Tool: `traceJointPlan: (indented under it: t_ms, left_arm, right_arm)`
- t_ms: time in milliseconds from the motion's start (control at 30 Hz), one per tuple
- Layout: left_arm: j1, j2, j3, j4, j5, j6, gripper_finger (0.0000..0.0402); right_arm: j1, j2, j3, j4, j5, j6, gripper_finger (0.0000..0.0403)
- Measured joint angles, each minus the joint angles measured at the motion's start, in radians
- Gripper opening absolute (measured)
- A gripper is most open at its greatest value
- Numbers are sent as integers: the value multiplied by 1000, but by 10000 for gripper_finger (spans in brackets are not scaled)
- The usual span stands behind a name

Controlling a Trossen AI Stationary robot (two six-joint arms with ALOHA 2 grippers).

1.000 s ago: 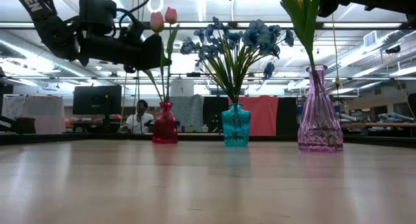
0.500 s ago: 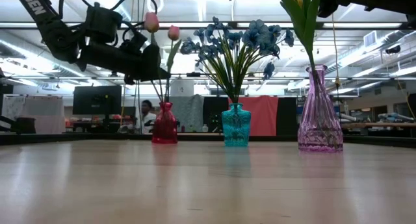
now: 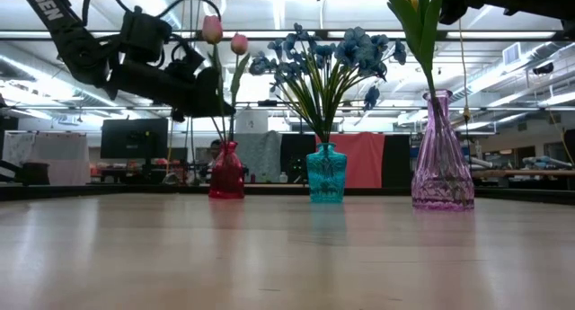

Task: Sort flowers into vase by color
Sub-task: Put the pink tulip into the red flower vase

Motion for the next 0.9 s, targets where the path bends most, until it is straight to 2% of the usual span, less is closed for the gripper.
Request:
traceJointPlan:
  t_ms: [200,400,633,900]
  left_arm:
    - [0,1,0,-78,-2,5,98]
    - [0,-11,-1,-82,-3,18,143]
    - [-3,-28,-1,-44,10,38,147]
    - [-3,-2,12,-31,-7,-7,147]
  right_arm:
    - [0,0,0,-1,0,0,211]
    - [0,0,0,-1,0,0,211]
    - [0,0,0,-1,0,-5,211]
    - [0,0,0,6,0,-5,211]
